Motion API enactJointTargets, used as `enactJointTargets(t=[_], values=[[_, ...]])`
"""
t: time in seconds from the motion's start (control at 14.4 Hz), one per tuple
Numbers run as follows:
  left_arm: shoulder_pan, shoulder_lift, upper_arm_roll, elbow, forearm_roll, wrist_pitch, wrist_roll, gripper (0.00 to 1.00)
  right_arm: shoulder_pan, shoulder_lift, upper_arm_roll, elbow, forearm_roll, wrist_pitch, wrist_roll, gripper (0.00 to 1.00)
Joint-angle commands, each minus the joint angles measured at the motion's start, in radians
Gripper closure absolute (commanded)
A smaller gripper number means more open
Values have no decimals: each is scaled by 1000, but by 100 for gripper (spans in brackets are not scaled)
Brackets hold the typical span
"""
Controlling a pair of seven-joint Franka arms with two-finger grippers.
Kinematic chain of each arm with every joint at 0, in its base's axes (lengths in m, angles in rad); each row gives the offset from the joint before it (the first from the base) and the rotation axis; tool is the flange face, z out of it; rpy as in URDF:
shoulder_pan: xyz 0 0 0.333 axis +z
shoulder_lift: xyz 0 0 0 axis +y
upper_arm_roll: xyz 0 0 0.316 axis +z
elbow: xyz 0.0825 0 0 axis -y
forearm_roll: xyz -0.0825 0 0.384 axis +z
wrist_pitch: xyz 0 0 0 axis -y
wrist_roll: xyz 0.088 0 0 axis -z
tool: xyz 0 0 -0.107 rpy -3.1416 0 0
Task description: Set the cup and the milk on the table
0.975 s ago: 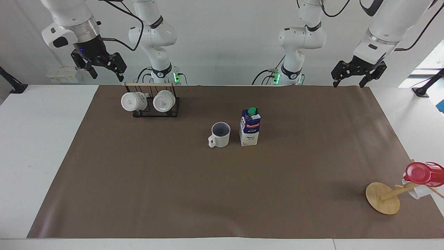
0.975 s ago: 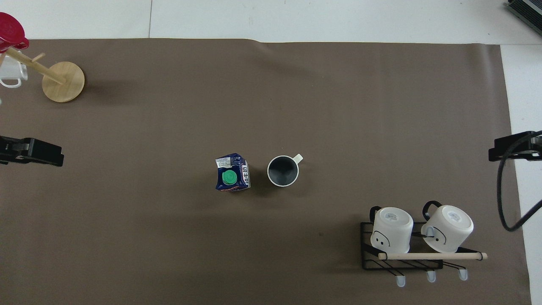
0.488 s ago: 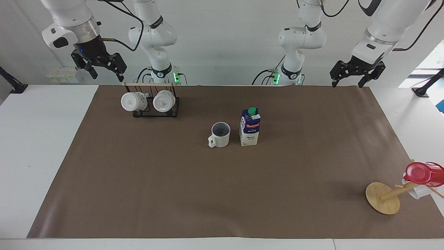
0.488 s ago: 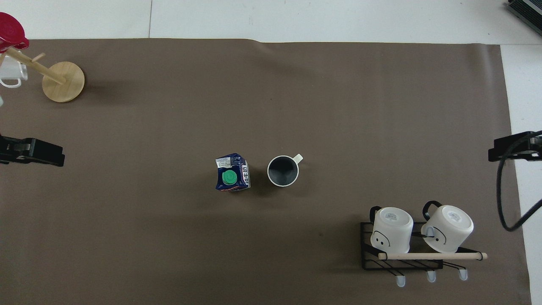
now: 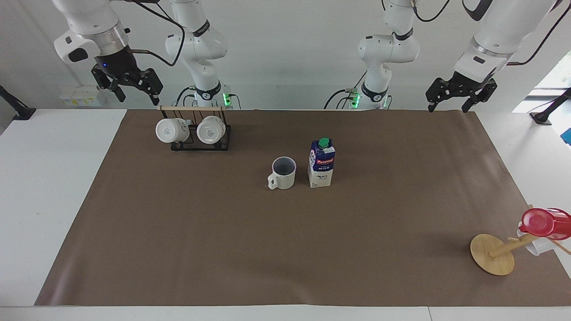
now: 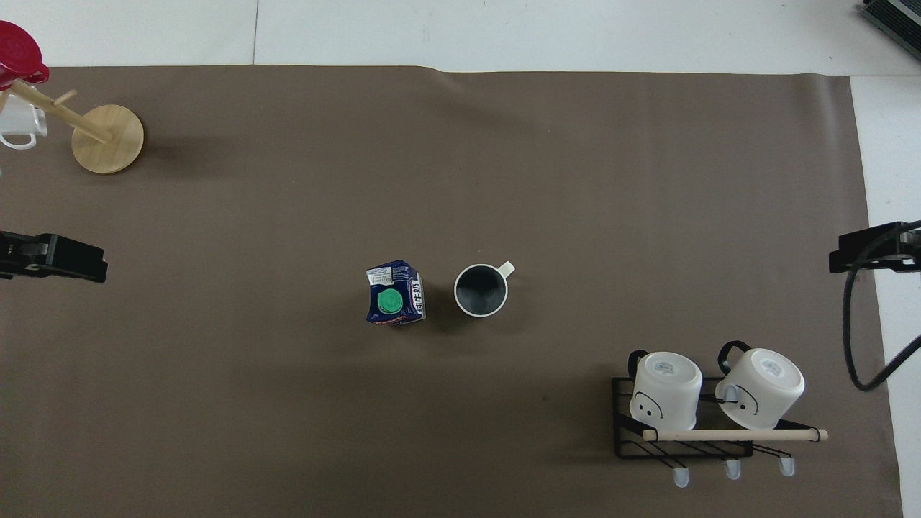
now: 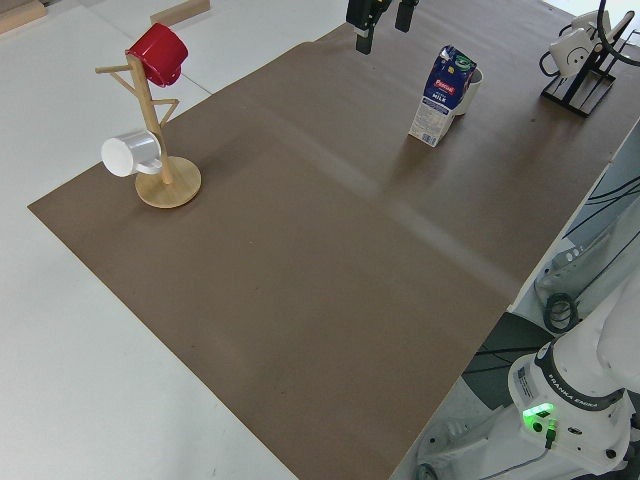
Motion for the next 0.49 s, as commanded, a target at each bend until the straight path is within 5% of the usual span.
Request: enactJointTargets(t=[0.0, 0.42], values=[[11, -3, -5, 10, 11, -5, 1, 0, -6, -11, 4, -27, 14, 24, 12, 0], [11, -3, -5, 10, 7, -11, 8, 0, -6, -11, 4, -25, 17, 24, 16, 0]])
